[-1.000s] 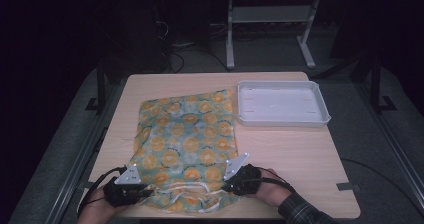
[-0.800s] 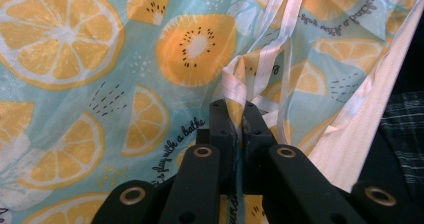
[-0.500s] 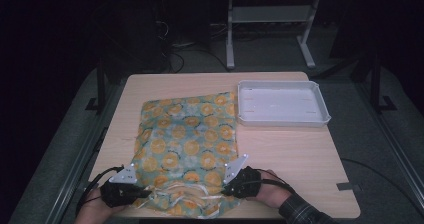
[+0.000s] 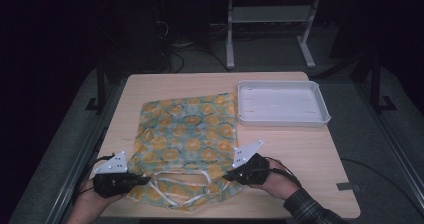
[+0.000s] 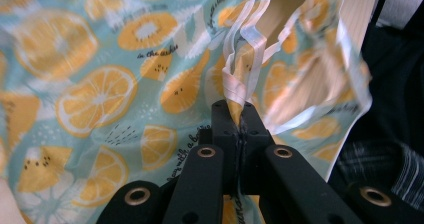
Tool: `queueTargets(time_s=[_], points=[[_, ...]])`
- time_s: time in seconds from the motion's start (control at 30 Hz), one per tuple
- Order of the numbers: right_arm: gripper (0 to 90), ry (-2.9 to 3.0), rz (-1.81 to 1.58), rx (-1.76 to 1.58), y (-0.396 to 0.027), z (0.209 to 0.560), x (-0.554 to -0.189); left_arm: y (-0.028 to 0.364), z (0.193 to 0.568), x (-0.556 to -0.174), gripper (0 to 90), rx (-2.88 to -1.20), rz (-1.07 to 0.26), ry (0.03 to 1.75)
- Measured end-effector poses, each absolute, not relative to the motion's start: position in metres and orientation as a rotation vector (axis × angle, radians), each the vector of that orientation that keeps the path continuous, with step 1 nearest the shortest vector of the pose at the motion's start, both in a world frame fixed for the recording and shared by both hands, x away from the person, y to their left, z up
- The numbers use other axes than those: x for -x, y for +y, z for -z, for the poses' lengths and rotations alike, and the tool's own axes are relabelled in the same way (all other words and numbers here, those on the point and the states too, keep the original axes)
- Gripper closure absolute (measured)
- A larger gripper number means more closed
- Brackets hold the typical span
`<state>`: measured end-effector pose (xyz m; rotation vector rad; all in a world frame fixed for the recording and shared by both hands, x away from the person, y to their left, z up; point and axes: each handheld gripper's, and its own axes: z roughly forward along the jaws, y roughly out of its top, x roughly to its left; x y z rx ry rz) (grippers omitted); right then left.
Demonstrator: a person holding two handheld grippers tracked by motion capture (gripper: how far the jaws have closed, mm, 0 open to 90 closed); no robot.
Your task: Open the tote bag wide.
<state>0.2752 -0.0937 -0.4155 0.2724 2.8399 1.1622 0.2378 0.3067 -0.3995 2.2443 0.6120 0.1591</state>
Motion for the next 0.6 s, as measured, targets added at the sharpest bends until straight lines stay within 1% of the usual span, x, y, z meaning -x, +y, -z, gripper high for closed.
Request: queueTargets(time_s=[0.27,0.3,0.33,0.37,0.43,0.53,0.6], points=[[88.4,2.753,-1.229,-0.344,-0.099,0.395,-0.289,0.306,0.382,-0.252,88.6,-2.18,-0.22,0.604],[88.4,2.726,-1.231,-0.358,-0.1,0.391,-0.295,0.306,0.38,-0.256,88.5,-2.173,-0.231,0.603],[88.3,2.712,-1.233,-0.362,-0.1,0.39,-0.3,0.307,0.379,-0.265,88.6,-2.149,-0.239,0.61],[88.3,2.712,-1.233,-0.362,-0.1,0.39,-0.3,0.307,0.379,-0.265,88.5,-2.149,-0.239,0.61],[88.3,2.698,-1.222,-0.416,-0.098,0.39,-0.312,0.307,0.382,-0.28,88.5,-2.126,-0.245,0.637],[88.3,2.692,-1.213,-0.447,-0.095,0.393,-0.32,0.307,0.385,-0.289,88.4,-2.125,-0.254,0.66],[88.3,2.68,-1.197,-0.482,-0.092,0.398,-0.334,0.306,0.389,-0.298,88.4,-2.125,-0.269,0.683]])
